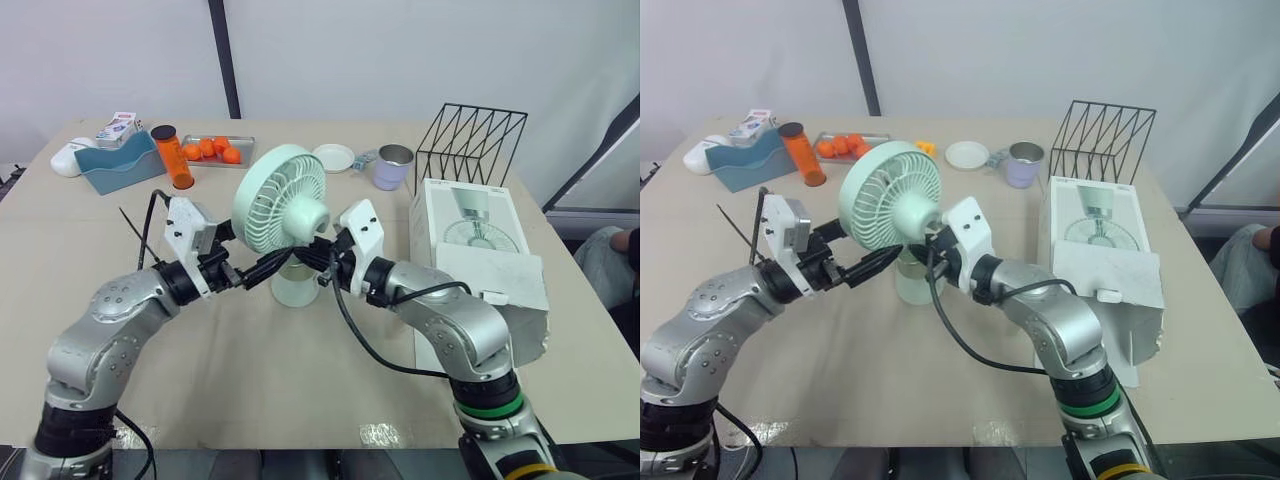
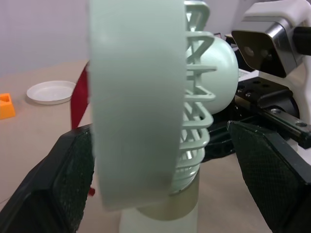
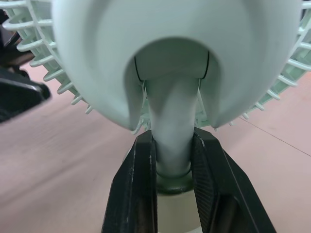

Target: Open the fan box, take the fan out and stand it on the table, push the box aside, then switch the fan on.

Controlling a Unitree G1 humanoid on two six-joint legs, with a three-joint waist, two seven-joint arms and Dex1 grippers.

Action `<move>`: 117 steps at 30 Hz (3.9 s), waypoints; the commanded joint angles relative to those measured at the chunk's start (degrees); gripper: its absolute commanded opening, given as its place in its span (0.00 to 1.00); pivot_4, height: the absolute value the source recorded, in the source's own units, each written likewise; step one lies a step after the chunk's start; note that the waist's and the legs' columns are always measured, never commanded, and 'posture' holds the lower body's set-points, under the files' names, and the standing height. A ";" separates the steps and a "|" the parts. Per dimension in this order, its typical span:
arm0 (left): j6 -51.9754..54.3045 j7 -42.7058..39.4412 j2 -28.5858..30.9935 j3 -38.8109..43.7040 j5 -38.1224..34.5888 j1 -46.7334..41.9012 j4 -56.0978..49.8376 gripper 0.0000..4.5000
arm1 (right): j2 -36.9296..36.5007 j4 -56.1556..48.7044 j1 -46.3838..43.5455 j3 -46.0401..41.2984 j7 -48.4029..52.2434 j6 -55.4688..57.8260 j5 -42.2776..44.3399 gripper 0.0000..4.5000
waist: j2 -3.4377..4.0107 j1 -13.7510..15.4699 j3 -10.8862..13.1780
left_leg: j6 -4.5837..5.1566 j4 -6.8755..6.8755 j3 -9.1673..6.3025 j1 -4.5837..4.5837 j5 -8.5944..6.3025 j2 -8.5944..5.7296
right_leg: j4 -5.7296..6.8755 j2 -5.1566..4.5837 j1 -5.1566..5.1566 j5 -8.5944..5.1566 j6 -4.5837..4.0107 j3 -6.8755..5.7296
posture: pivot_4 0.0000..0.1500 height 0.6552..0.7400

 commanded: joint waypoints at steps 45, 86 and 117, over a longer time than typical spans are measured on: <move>-1.93 -20.26 12.57 -4.20 6.62 15.36 -0.01 0.01 | -7.69 8.18 -2.86 7.91 36.53 -21.04 1.52 0.09 | 0.04 -0.02 0.22 | -0.01 -0.02 0.09 -0.38 0.01 0.16 | 0.09 0.06 -0.59 0.11 -0.19 0.01 | 1.00 1.00; -1.57 -19.31 7.88 -7.26 7.76 16.32 -1.30 0.01 | -7.91 7.74 -0.15 7.74 35.79 -21.44 1.15 0.09 | -0.01 0.09 0.17 | -0.02 0.08 0.03 -0.14 0.01 0.11 | 0.14 0.02 -0.23 0.12 -0.17 -0.05 | 1.00 1.00; -10.05 -25.47 12.11 1.75 8.27 16.24 3.93 0.01 | -8.32 9.76 -7.56 3.45 38.73 -19.89 4.74 0.09 | 0.03 0.02 0.20 | -0.01 0.04 0.04 0.02 0.01 0.12 | 0.09 0.02 -0.05 0.10 -0.16 -0.04 | 1.00 1.00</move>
